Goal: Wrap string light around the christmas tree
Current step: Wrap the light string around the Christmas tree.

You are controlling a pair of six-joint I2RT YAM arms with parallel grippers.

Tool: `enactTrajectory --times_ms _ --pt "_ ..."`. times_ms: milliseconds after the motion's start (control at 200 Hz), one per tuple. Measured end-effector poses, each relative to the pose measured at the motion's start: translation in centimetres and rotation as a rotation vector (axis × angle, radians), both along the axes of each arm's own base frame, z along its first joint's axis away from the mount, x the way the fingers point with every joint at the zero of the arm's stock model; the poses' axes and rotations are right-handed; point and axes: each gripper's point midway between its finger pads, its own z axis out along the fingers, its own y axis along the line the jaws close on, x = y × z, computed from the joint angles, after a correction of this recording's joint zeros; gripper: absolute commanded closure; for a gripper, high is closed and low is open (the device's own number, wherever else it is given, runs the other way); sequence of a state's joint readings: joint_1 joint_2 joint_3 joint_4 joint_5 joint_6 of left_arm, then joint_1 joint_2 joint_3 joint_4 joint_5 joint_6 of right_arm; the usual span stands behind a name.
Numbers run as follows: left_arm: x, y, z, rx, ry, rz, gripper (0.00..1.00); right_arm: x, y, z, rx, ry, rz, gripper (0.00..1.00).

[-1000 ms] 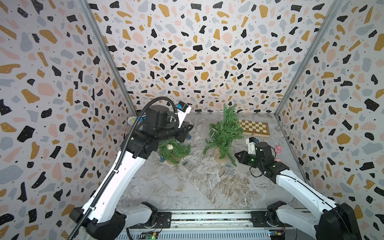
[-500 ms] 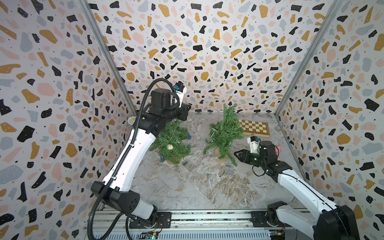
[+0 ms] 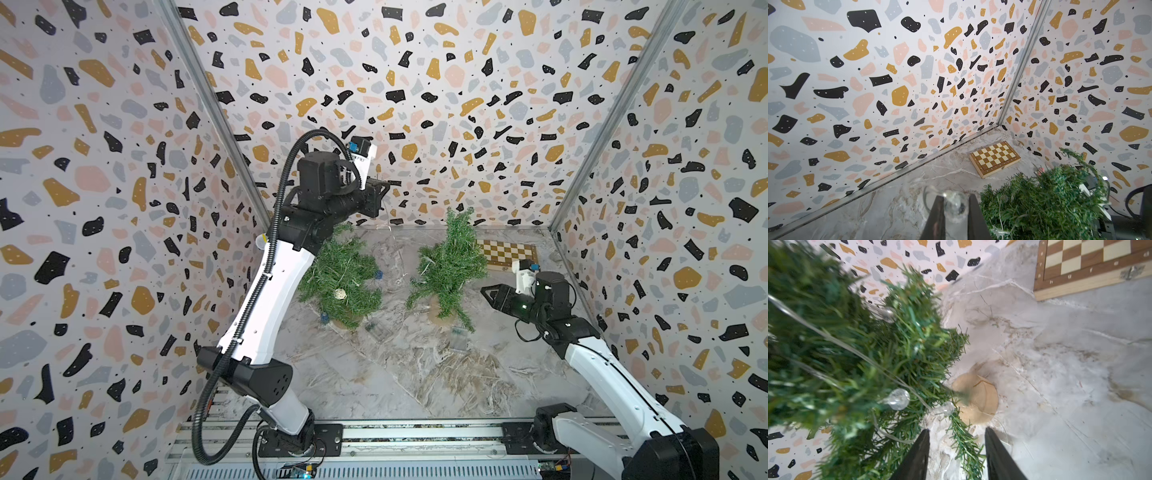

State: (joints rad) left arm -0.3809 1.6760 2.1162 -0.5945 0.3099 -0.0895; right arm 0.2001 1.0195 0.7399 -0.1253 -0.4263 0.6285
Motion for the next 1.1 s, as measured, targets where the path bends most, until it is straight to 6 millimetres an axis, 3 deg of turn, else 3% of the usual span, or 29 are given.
enactTrajectory --times_ms 215,415,501,626,866,1101 --pt "3.9 -2.7 -0.3 0.003 -0.016 -0.027 1.0 2.8 -0.8 5.7 0.009 -0.161 -0.074 0.51" --pt "7.6 -5.6 -1.3 -0.011 -0.039 -0.061 1.0 8.8 -0.4 10.0 0.021 -0.263 -0.1 0.47" --pt "7.9 -6.9 -2.3 -0.004 -0.04 -0.091 1.0 11.5 0.0 11.5 -0.002 -0.303 -0.089 0.45" --pt "7.3 -9.2 -2.4 -0.016 -0.067 -0.167 1.0 13.6 1.2 13.3 -0.015 -0.411 -0.017 0.43" --pt "7.3 -12.0 -1.8 -0.057 -0.15 -0.271 1.0 17.5 4.7 14.3 -0.017 -0.589 0.183 0.42" --pt "7.7 -14.0 -2.3 -0.091 -0.19 -0.346 1.0 17.7 8.3 13.5 -0.025 -0.719 0.421 0.33"
